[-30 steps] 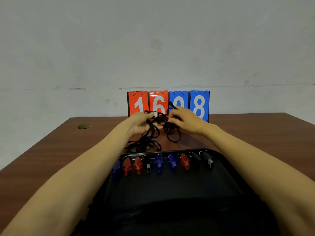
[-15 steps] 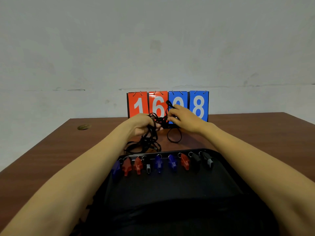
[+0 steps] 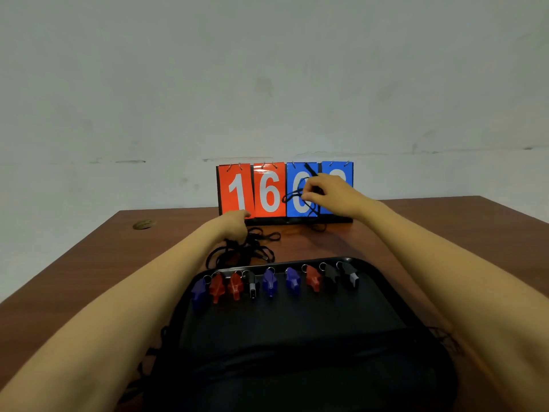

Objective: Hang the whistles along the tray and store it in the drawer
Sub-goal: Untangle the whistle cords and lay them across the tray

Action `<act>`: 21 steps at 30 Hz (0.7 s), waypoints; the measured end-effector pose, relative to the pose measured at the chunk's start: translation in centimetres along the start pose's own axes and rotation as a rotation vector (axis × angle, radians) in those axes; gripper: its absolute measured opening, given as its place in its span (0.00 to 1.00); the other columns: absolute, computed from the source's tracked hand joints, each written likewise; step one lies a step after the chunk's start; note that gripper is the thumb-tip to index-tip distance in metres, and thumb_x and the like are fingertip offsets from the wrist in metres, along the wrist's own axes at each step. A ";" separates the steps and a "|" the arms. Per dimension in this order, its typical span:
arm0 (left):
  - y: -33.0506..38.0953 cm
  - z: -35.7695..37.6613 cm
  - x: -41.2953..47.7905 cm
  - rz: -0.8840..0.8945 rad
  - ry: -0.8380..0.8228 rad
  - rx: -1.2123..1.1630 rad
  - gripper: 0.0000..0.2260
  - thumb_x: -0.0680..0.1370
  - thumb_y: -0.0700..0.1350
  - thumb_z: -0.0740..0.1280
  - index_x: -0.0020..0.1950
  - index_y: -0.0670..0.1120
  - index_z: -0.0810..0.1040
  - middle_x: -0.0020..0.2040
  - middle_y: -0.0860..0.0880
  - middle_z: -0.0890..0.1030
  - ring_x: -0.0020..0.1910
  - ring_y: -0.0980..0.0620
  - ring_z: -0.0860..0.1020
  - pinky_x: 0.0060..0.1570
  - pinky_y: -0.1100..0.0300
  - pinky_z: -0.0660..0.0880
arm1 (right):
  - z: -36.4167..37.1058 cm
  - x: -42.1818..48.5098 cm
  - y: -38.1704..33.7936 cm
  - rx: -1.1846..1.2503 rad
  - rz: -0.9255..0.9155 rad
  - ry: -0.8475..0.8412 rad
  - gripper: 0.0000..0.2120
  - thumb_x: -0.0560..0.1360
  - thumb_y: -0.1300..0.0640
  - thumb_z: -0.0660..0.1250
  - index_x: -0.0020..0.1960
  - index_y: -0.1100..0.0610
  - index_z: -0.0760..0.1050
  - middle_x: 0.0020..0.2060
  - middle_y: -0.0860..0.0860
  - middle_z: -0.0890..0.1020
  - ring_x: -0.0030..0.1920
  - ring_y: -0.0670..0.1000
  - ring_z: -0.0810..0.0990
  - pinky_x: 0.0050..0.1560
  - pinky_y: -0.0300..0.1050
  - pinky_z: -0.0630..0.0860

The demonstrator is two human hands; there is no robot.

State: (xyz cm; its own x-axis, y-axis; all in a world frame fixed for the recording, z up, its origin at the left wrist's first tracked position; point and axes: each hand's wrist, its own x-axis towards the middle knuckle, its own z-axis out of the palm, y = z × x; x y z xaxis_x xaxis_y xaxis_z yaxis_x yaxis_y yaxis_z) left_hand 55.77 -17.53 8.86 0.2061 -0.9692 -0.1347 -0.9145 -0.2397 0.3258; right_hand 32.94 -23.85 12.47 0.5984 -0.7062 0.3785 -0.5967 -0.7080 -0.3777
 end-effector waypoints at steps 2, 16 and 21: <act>0.9 -0.2 -0.6 -0.041 0.211 0.477 0.23 0.73 0.40 0.68 0.67 0.46 0.70 0.67 0.42 0.68 0.69 0.40 0.62 0.68 0.43 0.61 | -0.4 0.0 -1.1 0.063 0.008 0.037 0.09 0.79 0.55 0.63 0.49 0.62 0.76 0.42 0.49 0.75 0.39 0.46 0.72 0.40 0.33 0.69; 5.4 -2.5 -6.3 0.470 0.365 -0.487 0.17 0.78 0.51 0.65 0.64 0.45 0.73 0.50 0.48 0.77 0.43 0.52 0.76 0.45 0.58 0.74 | -2.5 -2.0 -5.1 0.234 0.018 0.025 0.06 0.78 0.54 0.65 0.48 0.57 0.77 0.39 0.48 0.78 0.36 0.44 0.76 0.31 0.24 0.70; 4.7 -3.0 -8.4 0.379 0.462 -0.861 0.06 0.78 0.40 0.64 0.51 0.42 0.80 0.43 0.48 0.81 0.37 0.55 0.77 0.40 0.63 0.75 | -4.2 -3.7 -6.1 0.488 0.041 0.069 0.08 0.78 0.58 0.65 0.55 0.58 0.77 0.41 0.50 0.80 0.41 0.48 0.81 0.43 0.35 0.80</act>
State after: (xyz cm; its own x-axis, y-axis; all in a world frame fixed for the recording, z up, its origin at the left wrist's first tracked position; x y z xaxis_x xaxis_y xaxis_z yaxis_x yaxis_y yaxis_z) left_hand 50.74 -10.68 14.32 0.2368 -0.8729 0.4265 -0.4272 0.3008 0.8527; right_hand 32.10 -16.95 16.90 0.5330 -0.7436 0.4038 -0.2888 -0.6084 -0.7392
